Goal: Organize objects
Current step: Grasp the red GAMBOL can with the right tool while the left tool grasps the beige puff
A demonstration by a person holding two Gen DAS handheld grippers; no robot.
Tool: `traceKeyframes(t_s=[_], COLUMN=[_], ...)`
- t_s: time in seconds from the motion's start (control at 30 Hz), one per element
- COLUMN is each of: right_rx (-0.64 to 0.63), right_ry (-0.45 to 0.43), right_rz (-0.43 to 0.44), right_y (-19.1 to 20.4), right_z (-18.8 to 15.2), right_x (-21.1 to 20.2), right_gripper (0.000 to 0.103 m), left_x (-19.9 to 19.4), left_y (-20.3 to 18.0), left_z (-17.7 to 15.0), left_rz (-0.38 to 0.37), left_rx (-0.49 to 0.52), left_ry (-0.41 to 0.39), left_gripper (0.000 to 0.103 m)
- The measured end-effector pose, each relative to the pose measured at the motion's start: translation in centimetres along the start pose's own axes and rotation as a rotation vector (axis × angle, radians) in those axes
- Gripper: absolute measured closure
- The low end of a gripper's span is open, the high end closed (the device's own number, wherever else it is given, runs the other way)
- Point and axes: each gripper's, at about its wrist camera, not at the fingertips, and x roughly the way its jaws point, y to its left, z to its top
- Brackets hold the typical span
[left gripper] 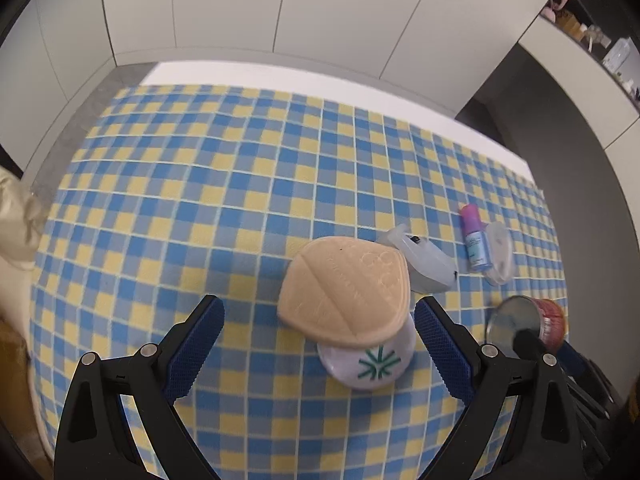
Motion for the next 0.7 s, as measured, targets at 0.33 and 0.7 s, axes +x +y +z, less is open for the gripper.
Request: traceKeyframes(t_s=[0.33,0.7], right_rx=[-0.049,-0.048], right_ry=[-0.011,-0.010], right_rz=[-0.016,-0.020], right_y=[0.0,0.3], right_z=[-0.3,0.0], right_x=[-0.2,-0.2], right_gripper=[0.038,0.038], left_x=[1.1,-1.0], left_y=[-2.0,-2.1], left_z=[0.3,-0.5], left_rz=[0.092,0.151], left_rx=[0.040,0.090], left_ry=[-0.066,-0.142], left_gripper=[0.028,0.042])
